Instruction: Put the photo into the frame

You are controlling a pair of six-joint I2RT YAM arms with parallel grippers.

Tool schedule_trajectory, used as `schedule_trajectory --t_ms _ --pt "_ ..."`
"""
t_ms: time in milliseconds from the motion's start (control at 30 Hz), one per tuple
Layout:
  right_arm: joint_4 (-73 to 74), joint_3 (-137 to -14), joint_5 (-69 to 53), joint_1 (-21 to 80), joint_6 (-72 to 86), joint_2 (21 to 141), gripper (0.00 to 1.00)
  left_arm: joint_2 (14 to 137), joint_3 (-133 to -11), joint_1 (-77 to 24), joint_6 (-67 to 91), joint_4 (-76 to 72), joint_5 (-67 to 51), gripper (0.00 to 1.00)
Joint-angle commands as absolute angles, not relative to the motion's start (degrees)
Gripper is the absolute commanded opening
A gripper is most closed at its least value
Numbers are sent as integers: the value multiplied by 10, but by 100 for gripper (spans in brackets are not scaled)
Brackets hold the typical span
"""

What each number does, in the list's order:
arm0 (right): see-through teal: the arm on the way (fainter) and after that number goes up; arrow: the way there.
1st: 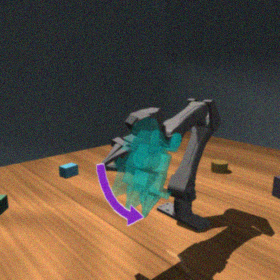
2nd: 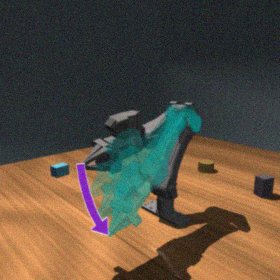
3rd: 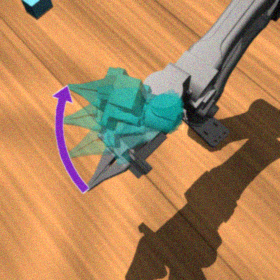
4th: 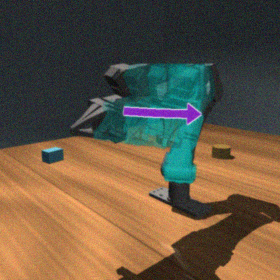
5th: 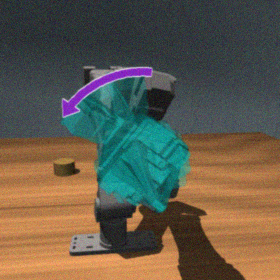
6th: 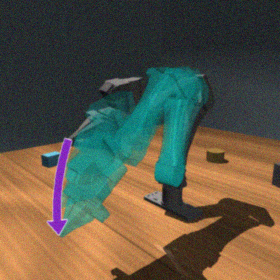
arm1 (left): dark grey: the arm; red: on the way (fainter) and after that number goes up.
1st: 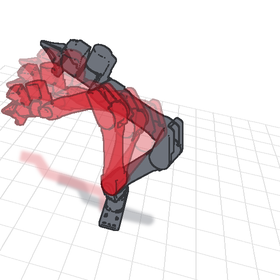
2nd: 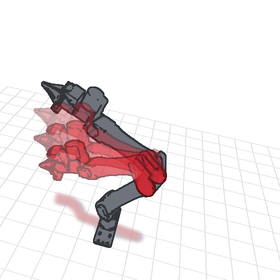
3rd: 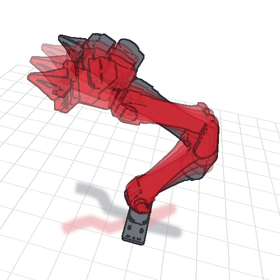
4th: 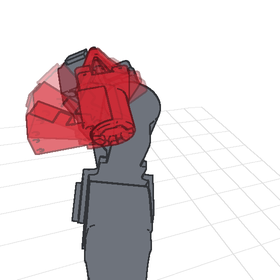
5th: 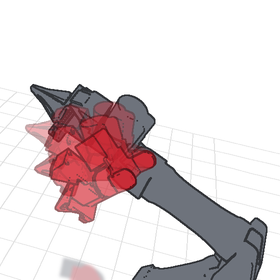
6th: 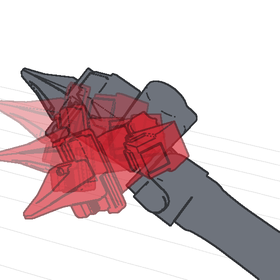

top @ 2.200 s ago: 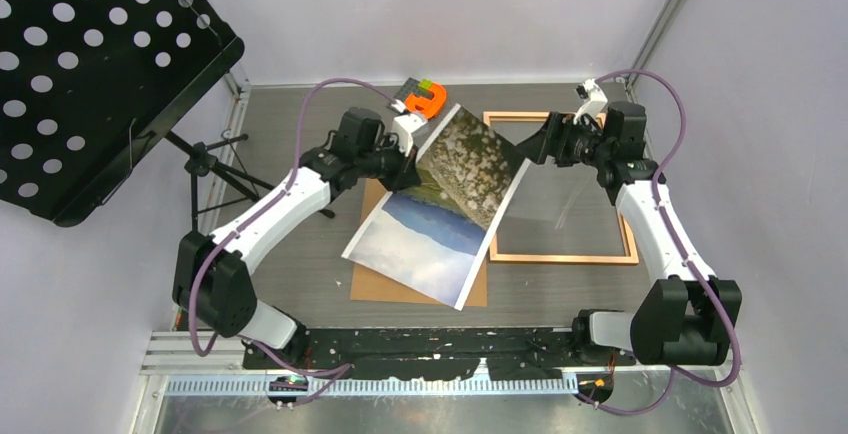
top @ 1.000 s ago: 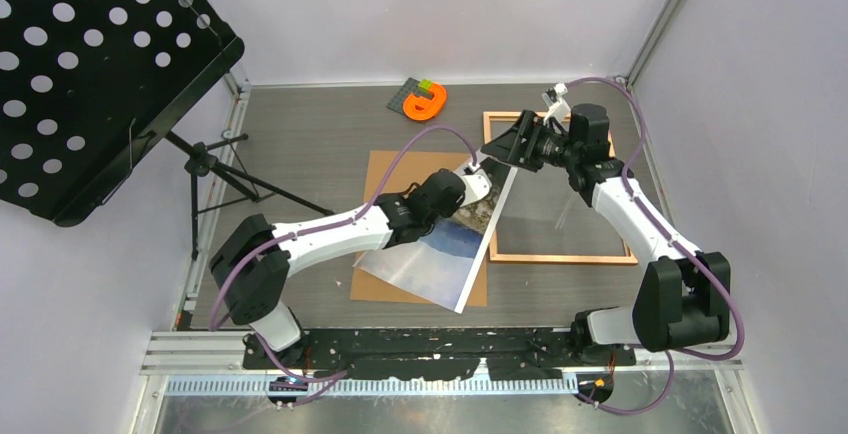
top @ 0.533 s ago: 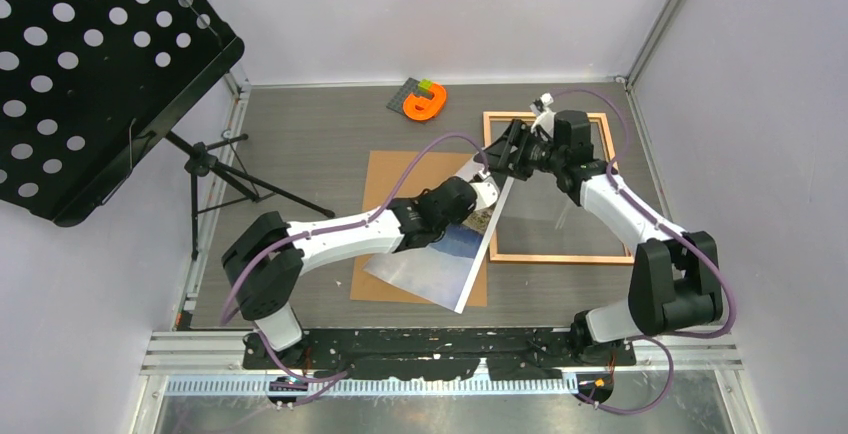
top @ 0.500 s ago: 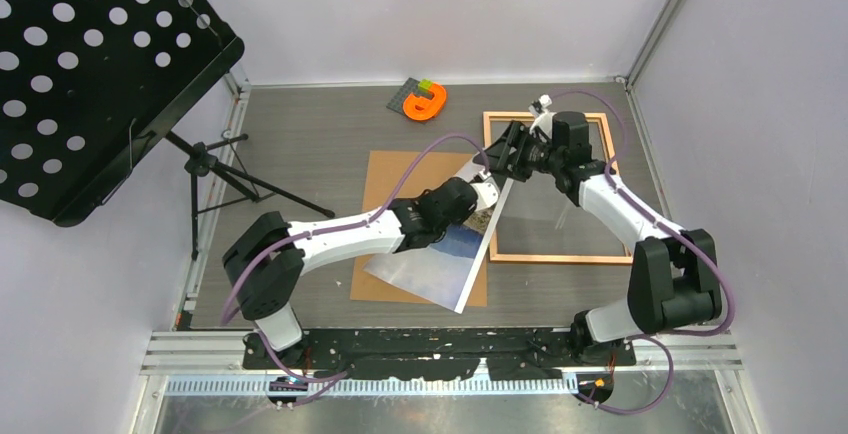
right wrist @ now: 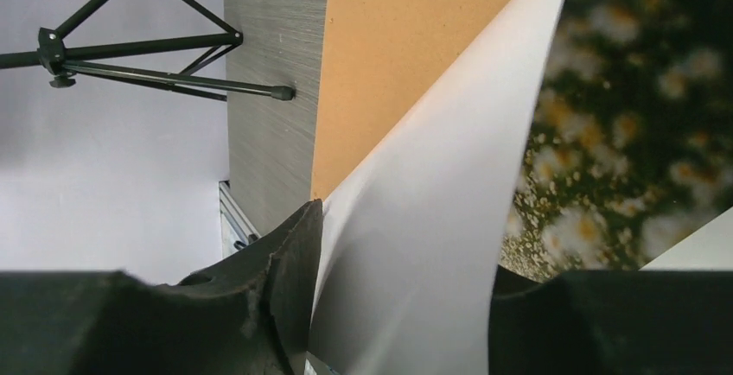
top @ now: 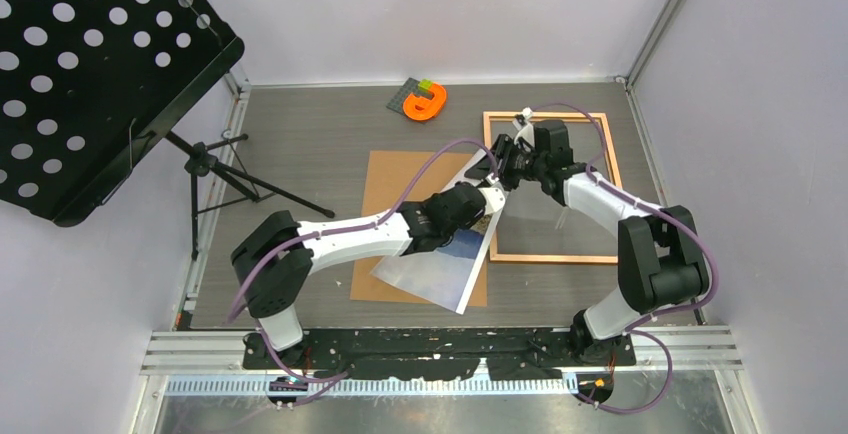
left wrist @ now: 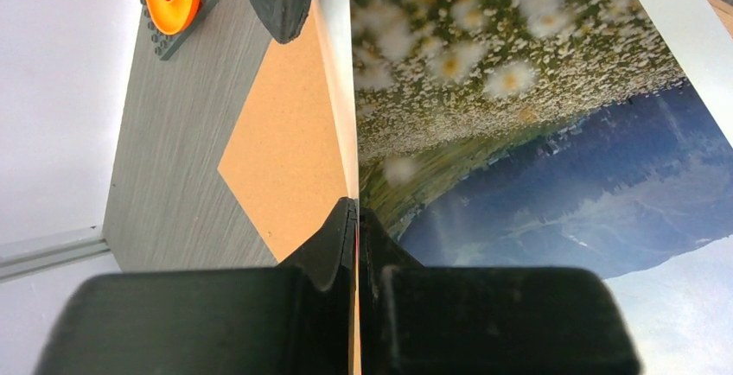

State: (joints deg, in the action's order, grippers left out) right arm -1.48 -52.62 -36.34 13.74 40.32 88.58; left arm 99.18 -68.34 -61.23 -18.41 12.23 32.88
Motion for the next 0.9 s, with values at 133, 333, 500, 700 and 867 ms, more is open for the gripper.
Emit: schedule_trajectory --t_ms 133,333,500,700,867 --pt "-44 -554 -375 140 406 886 30 1001 -712 -623 -181 99 337 0" --pt "-33 -560 -375 131 401 880 16 1004 -719 -629 -180 109 334 1" --pt "-27 -562 -377 120 400 873 6 1003 -726 -631 -172 123 327 59" --pt "-26 -566 -387 103 406 868 6 981 -728 -638 -170 136 311 100" --pt "-29 -568 -402 77 406 860 6 929 -724 -638 -160 162 261 100"
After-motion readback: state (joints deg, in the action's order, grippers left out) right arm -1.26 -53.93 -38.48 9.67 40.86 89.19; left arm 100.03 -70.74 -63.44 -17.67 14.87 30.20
